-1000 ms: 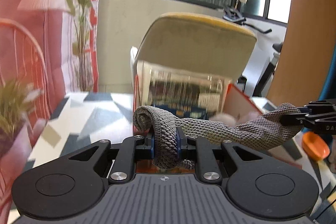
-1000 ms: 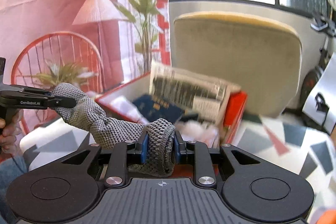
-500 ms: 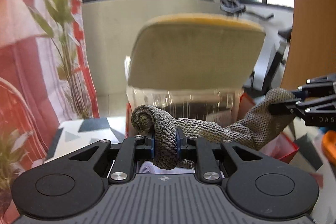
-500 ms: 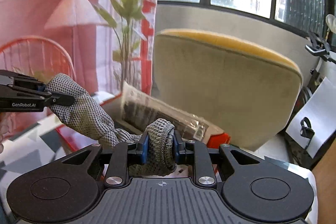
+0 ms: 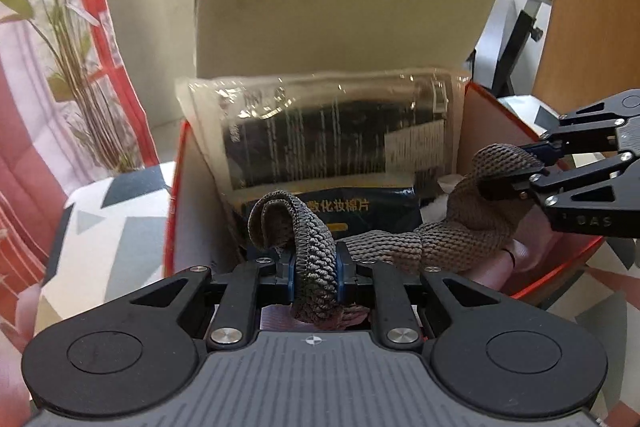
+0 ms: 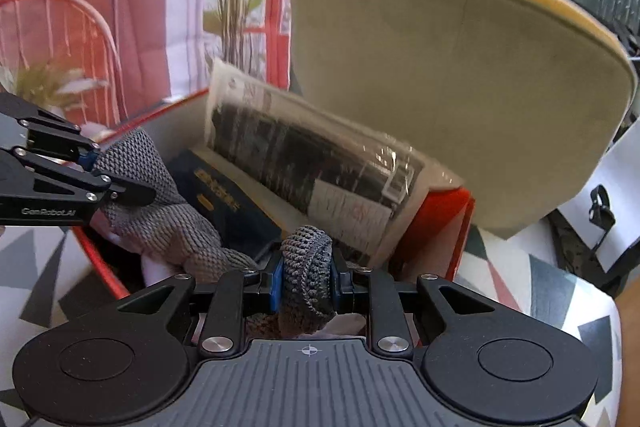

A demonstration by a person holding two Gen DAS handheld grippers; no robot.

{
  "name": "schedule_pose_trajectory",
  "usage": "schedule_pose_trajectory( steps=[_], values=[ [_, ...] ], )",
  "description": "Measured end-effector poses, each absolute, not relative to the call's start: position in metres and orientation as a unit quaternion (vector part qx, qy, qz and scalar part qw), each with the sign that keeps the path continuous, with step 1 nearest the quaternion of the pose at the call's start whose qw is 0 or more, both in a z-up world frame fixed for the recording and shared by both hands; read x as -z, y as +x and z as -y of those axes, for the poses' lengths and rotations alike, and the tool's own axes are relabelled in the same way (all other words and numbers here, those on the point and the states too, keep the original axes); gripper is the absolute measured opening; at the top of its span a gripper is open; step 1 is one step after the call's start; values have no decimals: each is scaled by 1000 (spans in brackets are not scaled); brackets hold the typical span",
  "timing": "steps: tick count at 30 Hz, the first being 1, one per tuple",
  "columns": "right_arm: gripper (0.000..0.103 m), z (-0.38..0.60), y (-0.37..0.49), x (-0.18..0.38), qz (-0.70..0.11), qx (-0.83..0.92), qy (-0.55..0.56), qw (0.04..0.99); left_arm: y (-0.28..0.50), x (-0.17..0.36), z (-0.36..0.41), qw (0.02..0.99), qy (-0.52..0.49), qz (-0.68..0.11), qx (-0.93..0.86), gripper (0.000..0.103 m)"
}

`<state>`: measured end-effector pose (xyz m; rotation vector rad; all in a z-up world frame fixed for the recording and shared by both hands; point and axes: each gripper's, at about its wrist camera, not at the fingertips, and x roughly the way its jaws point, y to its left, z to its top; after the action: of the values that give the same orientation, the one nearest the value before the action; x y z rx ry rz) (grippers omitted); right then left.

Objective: Organize soft objects
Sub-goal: 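Lift the grey towel with the right tool and carry it over the box, then open the right tool to drop the grey towel into the box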

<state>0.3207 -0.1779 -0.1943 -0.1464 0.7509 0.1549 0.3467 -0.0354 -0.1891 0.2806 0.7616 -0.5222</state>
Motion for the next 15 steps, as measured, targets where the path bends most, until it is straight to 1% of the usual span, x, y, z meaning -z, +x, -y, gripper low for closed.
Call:
schedule_pose_trajectory(
  steps=[5,15],
  values=[
    [20,178,333,211,-384,-76,-73,917,360,201,42,874,140,-387,257,19],
    [20,168,349,222,-432,-97,-92,892,380,219,47,857,141,-419,263,19]
  ],
)
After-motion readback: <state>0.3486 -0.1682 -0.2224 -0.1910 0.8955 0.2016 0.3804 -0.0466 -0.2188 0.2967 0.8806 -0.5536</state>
